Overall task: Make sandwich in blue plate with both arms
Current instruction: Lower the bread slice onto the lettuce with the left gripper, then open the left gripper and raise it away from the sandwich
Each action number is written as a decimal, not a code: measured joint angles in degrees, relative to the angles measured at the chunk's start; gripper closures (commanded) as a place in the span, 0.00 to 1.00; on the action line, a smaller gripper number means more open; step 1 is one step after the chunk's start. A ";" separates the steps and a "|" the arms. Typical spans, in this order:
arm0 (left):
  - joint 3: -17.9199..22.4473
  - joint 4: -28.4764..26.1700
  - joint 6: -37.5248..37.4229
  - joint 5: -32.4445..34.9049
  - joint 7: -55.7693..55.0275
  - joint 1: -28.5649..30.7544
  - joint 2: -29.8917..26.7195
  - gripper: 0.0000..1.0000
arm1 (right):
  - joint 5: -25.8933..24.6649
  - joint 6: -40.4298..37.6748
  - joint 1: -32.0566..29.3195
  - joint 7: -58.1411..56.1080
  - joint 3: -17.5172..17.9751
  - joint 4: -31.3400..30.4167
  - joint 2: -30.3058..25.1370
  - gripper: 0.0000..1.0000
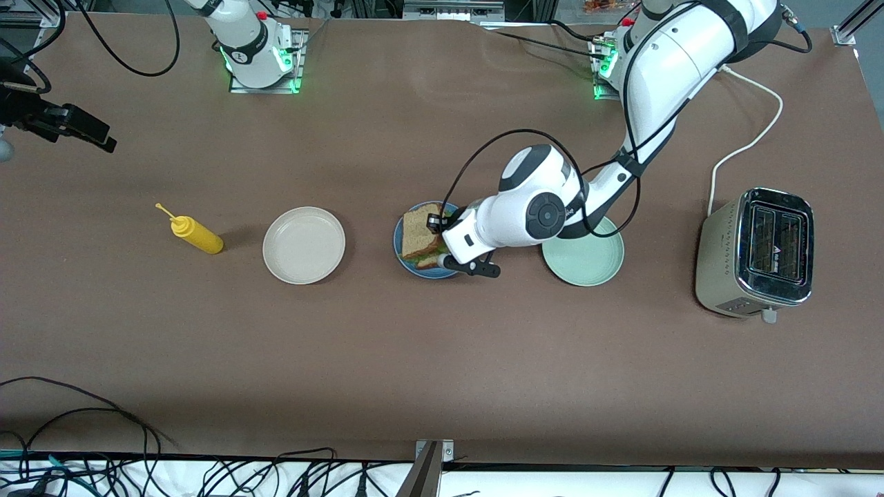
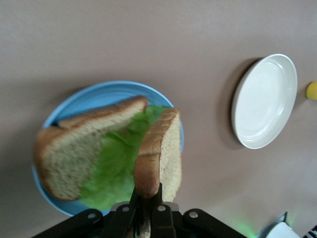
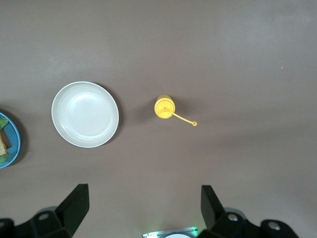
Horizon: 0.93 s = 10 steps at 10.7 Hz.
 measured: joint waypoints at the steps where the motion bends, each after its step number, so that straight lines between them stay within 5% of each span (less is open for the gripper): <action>1: 0.88 -0.03 -0.36 1.04 1.65 0.03 0.06 0.12 | 0.00 0.00 0.00 0.00 0.00 0.00 0.00 0.00; 2: 1.62 -0.09 -0.58 2.35 2.86 0.06 0.14 0.00 | 0.00 0.00 0.00 0.00 0.00 0.00 0.01 0.00; 10: 3.11 0.49 -1.97 3.68 4.12 1.07 -0.19 0.00 | 0.00 0.00 0.00 0.00 0.00 0.00 0.02 0.00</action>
